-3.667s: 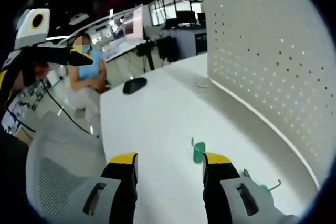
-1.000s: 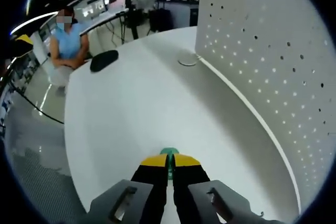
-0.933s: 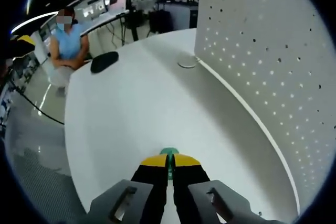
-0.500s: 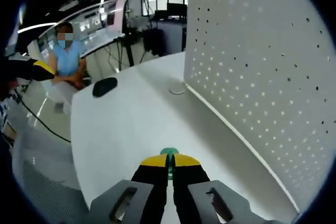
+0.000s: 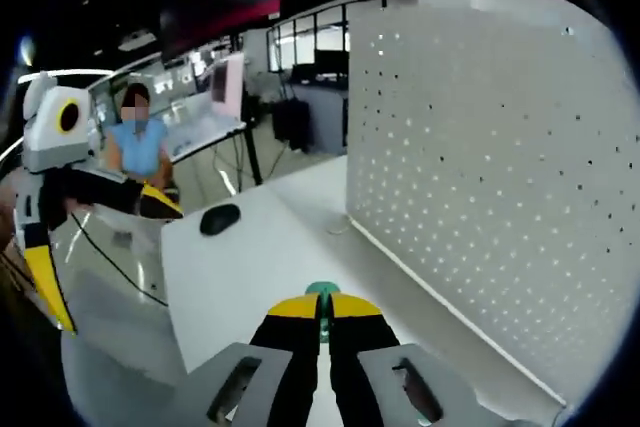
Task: Insert the hook assembly into the mounting plate slot until the hook locks in place.
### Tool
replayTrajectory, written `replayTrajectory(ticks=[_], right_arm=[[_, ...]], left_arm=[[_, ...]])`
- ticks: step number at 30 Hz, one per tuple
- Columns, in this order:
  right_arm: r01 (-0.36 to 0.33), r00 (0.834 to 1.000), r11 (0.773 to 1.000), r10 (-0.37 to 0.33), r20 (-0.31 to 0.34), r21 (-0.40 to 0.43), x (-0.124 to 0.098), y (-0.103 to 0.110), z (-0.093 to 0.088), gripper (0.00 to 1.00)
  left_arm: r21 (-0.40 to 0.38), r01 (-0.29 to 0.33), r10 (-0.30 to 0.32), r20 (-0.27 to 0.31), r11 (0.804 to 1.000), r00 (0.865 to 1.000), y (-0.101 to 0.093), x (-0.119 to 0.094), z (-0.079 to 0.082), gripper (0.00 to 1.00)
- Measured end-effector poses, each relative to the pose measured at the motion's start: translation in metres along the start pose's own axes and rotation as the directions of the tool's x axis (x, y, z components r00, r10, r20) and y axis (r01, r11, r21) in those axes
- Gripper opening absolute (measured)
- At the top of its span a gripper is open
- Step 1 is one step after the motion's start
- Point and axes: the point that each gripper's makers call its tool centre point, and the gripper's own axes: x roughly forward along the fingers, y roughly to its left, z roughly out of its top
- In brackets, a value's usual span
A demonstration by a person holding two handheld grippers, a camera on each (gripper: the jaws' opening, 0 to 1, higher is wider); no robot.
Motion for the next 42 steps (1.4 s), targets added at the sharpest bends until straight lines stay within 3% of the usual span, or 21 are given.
replayTrajectory(ticks=[3, 8, 19, 30, 36, 42], right_arm=[[-0.011, 0.998, 0.999, 0.008, 0.055, 0.042, -0.016, 0.007, 0.010, 0.00], [-0.002, 0.994, 0.999, -0.003, 0.113, 0.045, -0.040, 0.015, 0.022, 0.00], [-0.013, 0.968, 0.993, -0.016, 0.251, 0.113, -0.082, 0.034, 0.045, 0.00], [-0.026, 0.950, 0.988, -0.023, 0.311, 0.152, -0.099, 0.050, 0.046, 0.00], [-0.016, 0.939, 0.986, -0.042, 0.341, 0.166, -0.105, 0.051, 0.046, 0.00], [-0.025, 0.927, 0.982, -0.047, 0.373, 0.185, -0.108, 0.053, 0.050, 0.00]], left_arm=[[0.006, 0.016, -0.016, 0.000, 1.000, 1.000, -0.005, 0.006, 0.003, 0.97], [-0.009, 0.044, -0.044, 0.007, 0.999, 0.999, -0.015, 0.016, 0.007, 0.94], [-0.027, 0.100, -0.099, 0.037, 0.995, 0.994, -0.036, 0.029, 0.017, 0.78], [-0.082, 0.157, -0.149, 0.098, 0.984, 0.984, -0.051, 0.028, 0.027, 0.60], [-0.133, 0.211, -0.192, 0.141, 0.968, 0.971, -0.058, 0.024, 0.033, 0.41], [-0.149, 0.260, -0.236, 0.159, 0.954, 0.959, -0.068, 0.023, 0.037, 0.32]])
